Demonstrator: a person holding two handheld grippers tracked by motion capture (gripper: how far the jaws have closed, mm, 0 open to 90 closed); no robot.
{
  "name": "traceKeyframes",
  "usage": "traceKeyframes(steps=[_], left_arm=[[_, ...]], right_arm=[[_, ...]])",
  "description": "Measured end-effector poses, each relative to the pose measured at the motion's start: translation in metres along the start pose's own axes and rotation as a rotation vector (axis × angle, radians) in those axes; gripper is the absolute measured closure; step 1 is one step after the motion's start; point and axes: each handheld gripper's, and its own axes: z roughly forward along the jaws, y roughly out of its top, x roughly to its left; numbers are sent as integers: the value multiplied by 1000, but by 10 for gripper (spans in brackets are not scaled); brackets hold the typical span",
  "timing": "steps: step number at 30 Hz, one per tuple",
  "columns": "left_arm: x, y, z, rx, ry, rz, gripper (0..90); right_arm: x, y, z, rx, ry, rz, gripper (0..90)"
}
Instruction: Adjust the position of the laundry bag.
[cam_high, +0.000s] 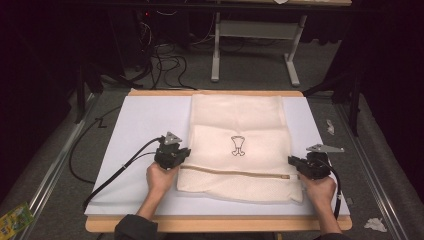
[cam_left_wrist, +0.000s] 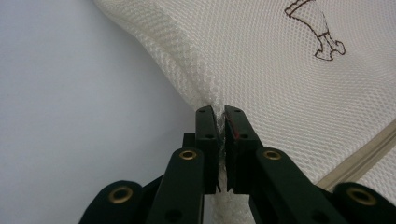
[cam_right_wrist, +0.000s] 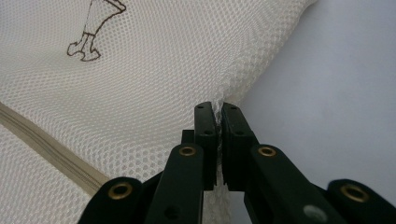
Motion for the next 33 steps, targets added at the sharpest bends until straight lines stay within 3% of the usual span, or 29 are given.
traceKeyframes(steps=[3,9,17,21,31,33], left_arm=[[8,-4,-2,2,7,-28,852],[15,-8,-15,-12,30,-25,852],[29,-15,-27,-30,45,-62,851],[31,-17,-32,-24,73,-39,849],[43,-35,-44,-41,90,-80,843],[43,-36,-46,-43,104,-64,836]], right_arm=[[8,4,4,-6,6,-16,875],[19,11,8,-22,26,-26,875],[31,15,17,-24,57,-33,875],[39,19,18,-31,64,-52,875],[53,23,27,-42,96,-39,874],[57,23,27,-40,92,-49,874]])
